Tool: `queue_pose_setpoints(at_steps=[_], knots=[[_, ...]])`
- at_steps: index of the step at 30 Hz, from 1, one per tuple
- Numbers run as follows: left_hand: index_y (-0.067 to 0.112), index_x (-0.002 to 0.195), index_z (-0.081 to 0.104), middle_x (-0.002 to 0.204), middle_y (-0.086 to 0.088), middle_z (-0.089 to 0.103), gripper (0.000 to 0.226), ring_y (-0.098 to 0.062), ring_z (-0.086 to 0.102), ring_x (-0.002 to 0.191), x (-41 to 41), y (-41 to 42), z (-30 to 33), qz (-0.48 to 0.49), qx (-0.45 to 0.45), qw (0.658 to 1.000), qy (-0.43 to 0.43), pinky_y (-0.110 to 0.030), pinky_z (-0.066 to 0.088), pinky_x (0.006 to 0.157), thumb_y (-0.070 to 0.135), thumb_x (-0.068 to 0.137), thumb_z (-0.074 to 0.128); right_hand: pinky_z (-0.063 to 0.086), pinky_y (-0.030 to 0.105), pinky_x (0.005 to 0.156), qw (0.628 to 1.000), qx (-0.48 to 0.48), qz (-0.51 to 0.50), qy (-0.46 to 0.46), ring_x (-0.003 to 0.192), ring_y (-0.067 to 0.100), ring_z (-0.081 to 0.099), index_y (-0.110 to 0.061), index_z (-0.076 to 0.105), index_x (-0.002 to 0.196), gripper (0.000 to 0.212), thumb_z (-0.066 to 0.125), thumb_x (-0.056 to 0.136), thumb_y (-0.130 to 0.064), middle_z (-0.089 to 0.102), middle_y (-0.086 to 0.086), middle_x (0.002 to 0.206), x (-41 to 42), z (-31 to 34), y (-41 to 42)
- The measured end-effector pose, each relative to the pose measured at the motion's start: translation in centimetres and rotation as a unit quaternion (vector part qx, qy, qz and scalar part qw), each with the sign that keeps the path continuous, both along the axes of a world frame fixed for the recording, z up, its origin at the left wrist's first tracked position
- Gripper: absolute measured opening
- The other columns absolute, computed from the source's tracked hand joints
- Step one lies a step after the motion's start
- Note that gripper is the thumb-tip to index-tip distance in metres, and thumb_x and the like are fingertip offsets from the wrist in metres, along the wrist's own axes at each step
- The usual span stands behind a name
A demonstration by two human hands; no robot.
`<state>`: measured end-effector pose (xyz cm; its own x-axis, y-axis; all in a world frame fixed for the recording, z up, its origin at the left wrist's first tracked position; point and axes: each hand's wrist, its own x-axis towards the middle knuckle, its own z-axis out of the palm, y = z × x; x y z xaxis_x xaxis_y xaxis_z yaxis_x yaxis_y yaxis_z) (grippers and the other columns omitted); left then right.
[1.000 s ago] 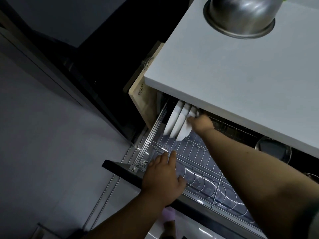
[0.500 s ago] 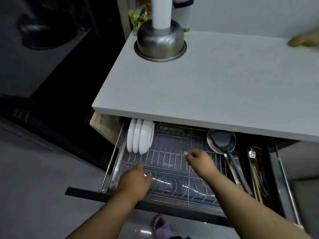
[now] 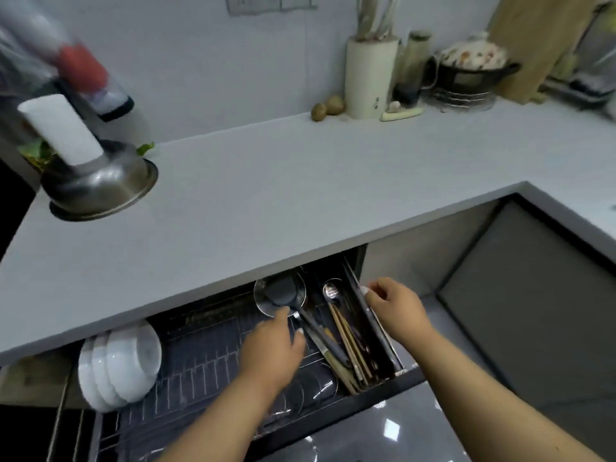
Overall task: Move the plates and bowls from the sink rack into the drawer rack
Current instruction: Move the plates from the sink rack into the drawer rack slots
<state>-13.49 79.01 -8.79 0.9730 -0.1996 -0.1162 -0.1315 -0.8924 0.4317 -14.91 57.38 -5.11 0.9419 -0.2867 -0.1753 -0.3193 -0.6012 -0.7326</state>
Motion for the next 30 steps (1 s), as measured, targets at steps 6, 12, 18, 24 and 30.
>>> queue_pose_setpoints(at_steps=[6, 12, 18, 24, 30], knots=[[0.022, 0.144, 0.033, 0.1, 0.0, 0.067, 0.055, -0.023, 0.059, 0.1, -0.1, -12.2, 0.6, -0.101, 0.009, 0.995, -0.012, -0.033, 0.049, 0.076, 0.041, 0.093, 0.041, 0.039, 0.027, 0.058, 0.993, 0.044, -0.106, -0.015, 0.065, 0.016, 0.051, -0.01, 0.061, 0.088, 0.026, 0.053, 0.094, -0.034, 0.061, 0.006, 0.074, -3.7, 0.8, -12.4], [0.022, 0.14, 0.039, 0.109, -0.002, 0.067, 0.052, -0.023, 0.059, 0.107, -1.3, -24.8, 0.6, -0.178, 0.017, 0.983, -0.029, -0.032, 0.048, 0.085, 0.042, 0.093, 0.04, 0.041, 0.02, 0.059, 0.982, 0.036, -0.184, -0.03, 0.069, 0.01, 0.055, -0.019, 0.064, 0.088, 0.017, 0.055, 0.092, -0.033, 0.064, -0.004, 0.077, -7.9, 0.9, -23.7], [0.018, 0.131, 0.048, 0.113, -0.004, 0.063, 0.043, -0.024, 0.057, 0.108, -3.3, -35.9, 0.7, -0.253, 0.021, 0.967, -0.02, -0.031, 0.046, 0.087, 0.038, 0.093, 0.043, 0.041, 0.026, 0.066, 0.964, 0.034, -0.261, -0.035, 0.073, 0.012, 0.055, -0.019, 0.064, 0.088, 0.017, 0.056, 0.092, -0.033, 0.06, -0.008, 0.074, -12.4, 1.1, -33.1], [0.016, 0.137, 0.044, 0.135, -0.004, 0.049, 0.047, -0.022, 0.044, 0.125, -4.3, -42.4, 1.3, -0.329, 0.055, 0.942, -0.042, -0.029, 0.034, 0.103, 0.034, 0.093, 0.045, 0.04, 0.027, 0.069, 0.945, 0.045, -0.322, -0.028, 0.077, 0.015, 0.056, -0.018, 0.063, 0.09, 0.02, 0.053, 0.093, -0.035, 0.059, -0.009, 0.076, -15.5, 1.0, -38.4], [0.013, 0.14, 0.039, 0.14, -0.004, 0.041, 0.053, -0.021, 0.037, 0.129, -2.2, -47.6, 1.7, -0.357, 0.031, 0.932, -0.059, -0.029, 0.032, 0.107, 0.037, 0.093, 0.047, 0.039, 0.025, 0.072, 0.931, 0.037, -0.362, -0.02, 0.085, 0.014, 0.059, -0.019, 0.064, 0.091, 0.02, 0.053, 0.093, -0.036, 0.065, -0.007, 0.088, -16.7, 1.2, -42.3]])
